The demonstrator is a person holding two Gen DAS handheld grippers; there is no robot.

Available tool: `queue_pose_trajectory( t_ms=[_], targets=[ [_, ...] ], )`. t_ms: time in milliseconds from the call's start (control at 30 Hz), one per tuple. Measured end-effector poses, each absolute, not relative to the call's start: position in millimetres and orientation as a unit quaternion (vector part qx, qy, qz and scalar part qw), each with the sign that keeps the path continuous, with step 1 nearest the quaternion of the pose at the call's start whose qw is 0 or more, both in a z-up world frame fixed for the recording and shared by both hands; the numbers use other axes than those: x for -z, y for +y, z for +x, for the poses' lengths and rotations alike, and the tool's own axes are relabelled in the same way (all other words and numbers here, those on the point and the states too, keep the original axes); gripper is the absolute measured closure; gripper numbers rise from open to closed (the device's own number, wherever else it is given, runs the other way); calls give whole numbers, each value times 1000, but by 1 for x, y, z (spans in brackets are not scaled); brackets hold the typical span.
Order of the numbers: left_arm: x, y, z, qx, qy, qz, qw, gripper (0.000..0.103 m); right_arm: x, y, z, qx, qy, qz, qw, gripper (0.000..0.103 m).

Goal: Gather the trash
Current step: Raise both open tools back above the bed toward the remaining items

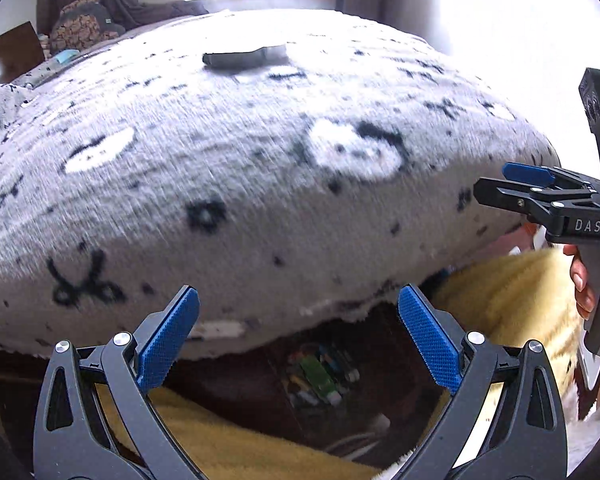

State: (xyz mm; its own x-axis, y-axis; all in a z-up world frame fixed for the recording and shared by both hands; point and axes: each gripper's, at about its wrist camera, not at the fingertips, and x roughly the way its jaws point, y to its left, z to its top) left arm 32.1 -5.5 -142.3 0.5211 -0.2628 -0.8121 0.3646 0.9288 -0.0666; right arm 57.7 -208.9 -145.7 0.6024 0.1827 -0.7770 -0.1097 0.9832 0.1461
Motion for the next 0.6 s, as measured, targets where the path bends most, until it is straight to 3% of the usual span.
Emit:
queue_pose_trajectory(
  t_ms=[600],
  targets=[
    [138,12,159,127,450,55,882,8,138,-220,182,-45,438,20,898,6]
  ],
)
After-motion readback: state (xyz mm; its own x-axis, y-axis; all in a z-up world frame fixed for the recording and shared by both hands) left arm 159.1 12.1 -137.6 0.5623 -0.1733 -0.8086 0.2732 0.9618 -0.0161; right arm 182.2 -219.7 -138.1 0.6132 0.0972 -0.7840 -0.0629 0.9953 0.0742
